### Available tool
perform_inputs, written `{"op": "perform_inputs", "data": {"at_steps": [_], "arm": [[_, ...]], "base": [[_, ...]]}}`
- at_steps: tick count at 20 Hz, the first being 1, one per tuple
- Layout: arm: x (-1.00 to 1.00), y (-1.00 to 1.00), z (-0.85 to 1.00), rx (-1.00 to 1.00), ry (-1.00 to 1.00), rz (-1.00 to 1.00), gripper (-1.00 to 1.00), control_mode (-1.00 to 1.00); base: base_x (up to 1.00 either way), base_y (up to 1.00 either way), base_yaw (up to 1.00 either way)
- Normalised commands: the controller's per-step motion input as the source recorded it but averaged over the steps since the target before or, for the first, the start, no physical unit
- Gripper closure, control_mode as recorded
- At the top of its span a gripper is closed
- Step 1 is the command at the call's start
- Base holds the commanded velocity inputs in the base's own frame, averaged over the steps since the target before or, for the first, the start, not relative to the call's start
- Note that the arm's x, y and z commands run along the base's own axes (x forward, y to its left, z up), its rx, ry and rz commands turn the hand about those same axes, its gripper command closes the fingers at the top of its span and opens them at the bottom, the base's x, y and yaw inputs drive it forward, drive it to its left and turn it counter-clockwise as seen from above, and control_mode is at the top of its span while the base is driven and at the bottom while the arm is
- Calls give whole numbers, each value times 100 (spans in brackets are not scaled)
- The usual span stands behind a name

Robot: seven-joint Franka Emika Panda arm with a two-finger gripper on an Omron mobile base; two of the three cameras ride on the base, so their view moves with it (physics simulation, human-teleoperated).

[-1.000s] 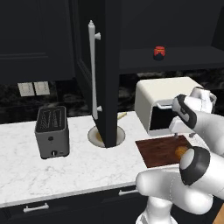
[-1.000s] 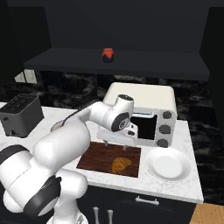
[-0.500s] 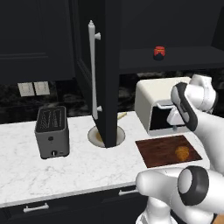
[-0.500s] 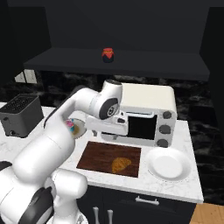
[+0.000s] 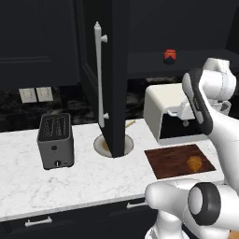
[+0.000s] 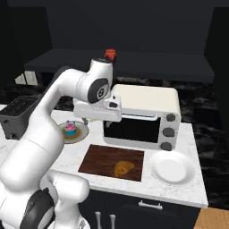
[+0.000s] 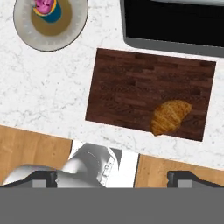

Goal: From the different types of pastries on the counter, select a croissant and place it on the cutting board. Then retrieve a jar of jam from the cabinet and place it alongside the croissant on the cutting board.

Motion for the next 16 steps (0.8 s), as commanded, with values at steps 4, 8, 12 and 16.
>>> {"op": "perform_inputs", "data": {"at_steps": [4, 8, 12, 16], "arm": [[0, 11, 89, 0, 0, 3, -100, -100], [0, 13, 87, 0, 0, 3, -100, -100], [0, 16, 82, 0, 0, 3, -100, -100], [0, 21, 64, 0, -3, 4, -100, -100]], "base": [[0, 0, 0], [0, 0, 0], [0, 0, 0], [0, 0, 0]]}}
